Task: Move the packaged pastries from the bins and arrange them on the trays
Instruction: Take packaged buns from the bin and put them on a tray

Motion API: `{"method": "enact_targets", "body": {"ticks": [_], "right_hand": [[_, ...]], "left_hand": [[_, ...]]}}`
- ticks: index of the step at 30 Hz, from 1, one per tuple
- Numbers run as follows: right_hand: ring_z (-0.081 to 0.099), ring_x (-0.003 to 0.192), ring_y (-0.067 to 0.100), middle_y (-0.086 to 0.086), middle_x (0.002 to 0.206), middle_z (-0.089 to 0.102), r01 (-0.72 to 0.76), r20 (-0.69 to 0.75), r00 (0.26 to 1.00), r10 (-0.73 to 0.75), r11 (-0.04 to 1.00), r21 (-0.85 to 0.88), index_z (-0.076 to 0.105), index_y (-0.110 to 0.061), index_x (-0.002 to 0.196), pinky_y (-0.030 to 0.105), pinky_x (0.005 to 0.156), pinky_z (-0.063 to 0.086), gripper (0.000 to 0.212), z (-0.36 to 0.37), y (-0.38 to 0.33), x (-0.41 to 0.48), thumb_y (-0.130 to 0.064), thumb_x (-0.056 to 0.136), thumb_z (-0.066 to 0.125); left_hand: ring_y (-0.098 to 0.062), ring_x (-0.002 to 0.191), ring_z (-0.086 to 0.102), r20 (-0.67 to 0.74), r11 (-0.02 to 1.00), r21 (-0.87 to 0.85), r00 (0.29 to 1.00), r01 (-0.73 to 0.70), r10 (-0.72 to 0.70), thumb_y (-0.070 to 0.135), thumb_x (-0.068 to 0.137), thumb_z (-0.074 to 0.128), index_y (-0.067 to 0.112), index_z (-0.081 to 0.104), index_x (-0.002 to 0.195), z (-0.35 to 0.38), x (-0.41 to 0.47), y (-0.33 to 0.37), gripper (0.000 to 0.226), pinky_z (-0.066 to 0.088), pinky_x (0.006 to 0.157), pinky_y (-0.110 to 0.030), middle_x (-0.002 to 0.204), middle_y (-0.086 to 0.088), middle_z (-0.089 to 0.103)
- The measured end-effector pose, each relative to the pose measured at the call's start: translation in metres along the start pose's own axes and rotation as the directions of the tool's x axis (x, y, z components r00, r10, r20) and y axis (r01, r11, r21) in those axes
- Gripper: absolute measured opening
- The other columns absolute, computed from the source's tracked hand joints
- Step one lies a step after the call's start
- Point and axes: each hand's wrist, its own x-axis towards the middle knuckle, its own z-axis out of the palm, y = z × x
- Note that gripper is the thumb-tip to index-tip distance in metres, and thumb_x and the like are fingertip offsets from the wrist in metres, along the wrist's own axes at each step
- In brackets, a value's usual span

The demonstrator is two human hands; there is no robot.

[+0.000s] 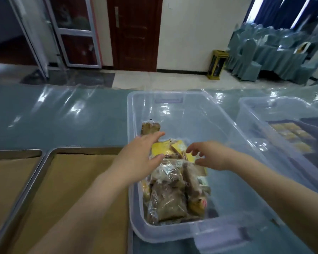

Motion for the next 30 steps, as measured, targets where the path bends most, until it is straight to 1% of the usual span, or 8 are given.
{"method": "enact_targets", "body": {"ticks": [4, 8, 13, 18, 21, 24, 26, 30], "right_hand": [[0.053, 0.115, 0.026, 0.006, 0.136, 0.05, 0.084, 0.244, 0.969, -0.038, 0.98, -0.179, 0.032, -0.021, 0.145, 0.031, 0.091, 0.045, 0.069, 0.031, 0.01, 0.036, -0.018, 0.084, 0.065], [0.047, 0.119, 0.034, 0.013, 0.15, 0.03, 0.108, 0.338, 0.941, 0.027, 0.92, -0.377, -0.001, -0.024, 0.152, 0.043, 0.092, 0.049, 0.107, 0.068, 0.017, 0.052, -0.025, 0.076, 0.075], [0.058, 0.094, 0.029, 0.01, 0.112, 0.057, 0.132, 0.265, 0.964, -0.035, 0.924, -0.359, 0.03, -0.021, 0.141, 0.034, 0.067, 0.049, 0.075, 0.073, 0.026, 0.056, -0.012, 0.077, 0.069], [0.045, 0.116, 0.032, 0.01, 0.128, 0.044, -0.137, -0.188, 0.978, 0.085, 0.95, -0.28, 0.032, -0.024, 0.138, 0.041, 0.083, 0.044, 0.056, 0.055, 0.036, 0.061, -0.01, 0.088, 0.052], [0.047, 0.103, 0.028, 0.009, 0.12, 0.045, -0.129, -0.314, 0.948, 0.047, 0.961, -0.245, 0.043, -0.019, 0.124, 0.036, 0.073, 0.045, 0.041, 0.047, 0.029, 0.054, -0.015, 0.086, 0.058], [0.055, 0.088, 0.021, 0.003, 0.103, 0.059, 0.17, 0.124, 0.981, -0.146, 0.962, -0.216, 0.059, -0.017, 0.106, 0.038, 0.074, 0.053, 0.021, 0.069, 0.019, 0.04, -0.021, 0.085, 0.059], [0.056, 0.099, 0.024, 0.004, 0.113, 0.058, 0.318, 0.452, 0.872, -0.187, 0.919, -0.233, 0.061, -0.019, 0.115, 0.042, 0.084, 0.053, 0.031, 0.088, 0.015, 0.03, -0.025, 0.085, 0.064], [0.03, 0.131, 0.031, 0.01, 0.142, 0.036, 0.563, 0.555, 0.785, -0.275, 0.691, -0.453, 0.05, -0.021, 0.134, 0.048, 0.101, 0.041, 0.06, 0.1, 0.02, 0.024, -0.03, 0.079, 0.073]], "left_hand": [[-0.021, 0.139, 0.023, -0.008, 0.977, 0.198, 0.996, 0.083, -0.084, 0.053, 0.088, 0.051, 0.039, 0.012, 0.147, 0.017, 0.003, 0.005, 0.072, 0.001, 0.111, -0.024, 0.148, 0.008, 0.037], [-0.013, 0.136, 0.029, -0.004, 0.954, 0.296, 0.999, 0.037, -0.038, 0.05, 0.088, 0.049, 0.032, 0.016, 0.148, 0.015, 0.005, 0.005, 0.07, -0.004, 0.109, -0.021, 0.149, 0.007, 0.035], [-0.009, 0.134, 0.031, 0.006, 0.939, 0.342, 0.999, 0.029, -0.033, 0.048, 0.088, 0.049, 0.029, 0.023, 0.147, 0.016, 0.004, 0.005, 0.067, -0.001, 0.112, -0.025, 0.148, 0.007, 0.037], [-0.009, 0.134, 0.032, 0.016, 0.934, 0.358, 1.0, 0.015, -0.022, 0.048, 0.088, 0.049, 0.03, 0.025, 0.146, 0.017, 0.006, 0.003, 0.065, 0.001, 0.113, -0.027, 0.148, 0.009, 0.037], [-0.008, 0.134, 0.033, 0.01, 0.929, 0.37, 1.0, 0.016, -0.021, 0.048, 0.088, 0.049, 0.03, 0.026, 0.146, 0.018, 0.007, 0.002, 0.064, 0.001, 0.114, -0.027, 0.147, 0.009, 0.038], [-0.008, 0.133, 0.035, 0.005, 0.921, 0.389, 1.0, 0.014, -0.017, 0.047, 0.088, 0.049, 0.03, 0.028, 0.145, 0.019, 0.005, 0.002, 0.063, -0.002, 0.112, -0.026, 0.146, 0.009, 0.039], [-0.009, 0.132, 0.035, 0.008, 0.914, 0.406, 1.0, 0.015, -0.02, 0.047, 0.088, 0.049, 0.029, 0.029, 0.145, 0.02, 0.006, 0.002, 0.063, -0.003, 0.112, -0.026, 0.146, 0.008, 0.04], [-0.01, 0.131, 0.037, 0.017, 0.905, 0.424, 1.0, 0.008, -0.017, 0.044, 0.087, 0.05, 0.026, 0.032, 0.143, 0.021, 0.007, 0.001, 0.062, -0.003, 0.113, -0.027, 0.145, 0.007, 0.042]]}}
